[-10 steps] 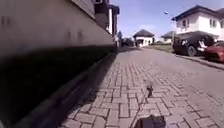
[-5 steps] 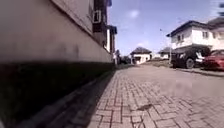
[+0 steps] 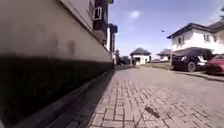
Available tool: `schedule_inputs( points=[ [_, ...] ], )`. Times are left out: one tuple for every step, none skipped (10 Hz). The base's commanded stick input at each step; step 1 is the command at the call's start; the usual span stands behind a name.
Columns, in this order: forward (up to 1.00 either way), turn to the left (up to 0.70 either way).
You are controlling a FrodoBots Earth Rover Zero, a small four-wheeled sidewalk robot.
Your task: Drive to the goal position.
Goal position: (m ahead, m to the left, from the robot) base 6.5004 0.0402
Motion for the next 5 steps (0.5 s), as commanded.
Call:
schedule_inputs(
  points=[
    [0.70,-0.35],
    [0.70,-0.31],
    [0.70,-0.06],
    [0.70,0.00],
    [0.70,0.00]
  ],
)
